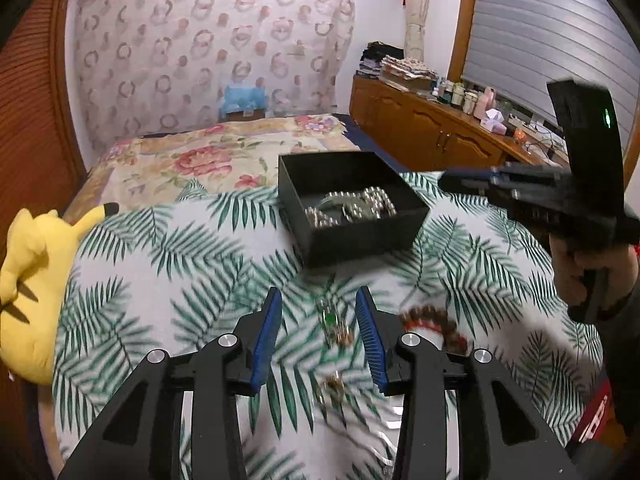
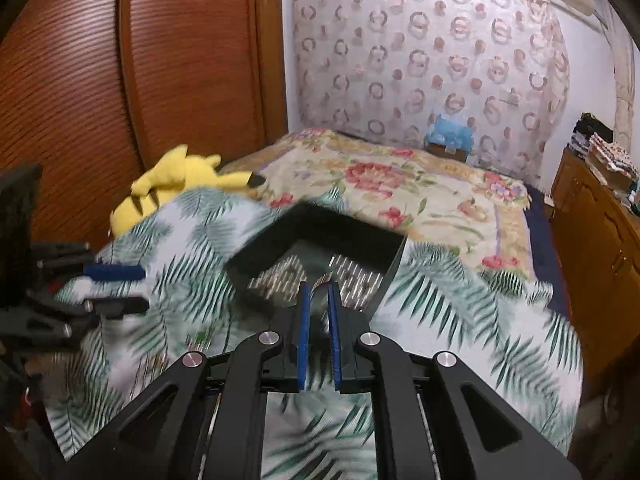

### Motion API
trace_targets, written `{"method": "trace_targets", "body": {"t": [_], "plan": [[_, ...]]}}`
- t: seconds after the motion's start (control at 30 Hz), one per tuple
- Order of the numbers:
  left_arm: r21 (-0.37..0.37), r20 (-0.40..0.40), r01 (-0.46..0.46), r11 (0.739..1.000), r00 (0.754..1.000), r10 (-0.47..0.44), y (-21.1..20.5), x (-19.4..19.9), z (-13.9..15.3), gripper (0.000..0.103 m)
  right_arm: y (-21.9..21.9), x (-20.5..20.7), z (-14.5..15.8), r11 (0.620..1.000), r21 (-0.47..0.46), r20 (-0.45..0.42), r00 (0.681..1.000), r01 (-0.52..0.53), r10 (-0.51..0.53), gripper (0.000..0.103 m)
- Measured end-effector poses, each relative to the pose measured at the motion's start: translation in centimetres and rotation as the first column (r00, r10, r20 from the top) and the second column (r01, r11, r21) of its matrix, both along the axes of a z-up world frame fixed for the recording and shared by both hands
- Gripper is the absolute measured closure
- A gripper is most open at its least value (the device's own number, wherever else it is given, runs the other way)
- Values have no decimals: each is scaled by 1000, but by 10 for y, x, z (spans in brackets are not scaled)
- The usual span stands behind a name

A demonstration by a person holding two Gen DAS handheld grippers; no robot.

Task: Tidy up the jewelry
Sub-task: 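Move the left gripper back to the silver hairpins on the cloth, then grasp the silver hairpin with the left gripper and lift it toward the box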

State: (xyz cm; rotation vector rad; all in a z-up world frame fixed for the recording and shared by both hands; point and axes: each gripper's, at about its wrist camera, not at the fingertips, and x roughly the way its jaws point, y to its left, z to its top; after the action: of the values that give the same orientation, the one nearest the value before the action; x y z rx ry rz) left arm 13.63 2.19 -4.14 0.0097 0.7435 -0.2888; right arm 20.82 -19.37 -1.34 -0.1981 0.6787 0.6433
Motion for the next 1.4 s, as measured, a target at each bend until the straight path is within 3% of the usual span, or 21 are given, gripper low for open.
{"method": "trace_targets", "body": {"t": [0.43, 0.57, 0.9, 1.2, 1.4], "plan": [[6, 6, 27, 1000, 1000, -27, -11, -59, -16, 64, -8, -79, -38, 999, 19, -58, 998, 31, -30, 92], [13, 6, 59, 998, 998, -59, -23, -73, -24, 64, -16, -103, -48, 998, 37, -72, 996, 59, -56, 82], [38, -34, 143, 989, 989, -142, -50, -82, -37, 64, -34, -134, -71, 994, 42, -124, 988, 98, -92, 82], [162, -73, 128, 978, 990, -118, -68, -76, -57, 66, -32, -137, -77, 995, 32, -124, 988, 92, -87, 81], [234, -49, 116, 965, 993, -108, -73, -75, -60, 70, -32, -139, -78, 996, 22, -118, 990, 85, -82, 81]]}}
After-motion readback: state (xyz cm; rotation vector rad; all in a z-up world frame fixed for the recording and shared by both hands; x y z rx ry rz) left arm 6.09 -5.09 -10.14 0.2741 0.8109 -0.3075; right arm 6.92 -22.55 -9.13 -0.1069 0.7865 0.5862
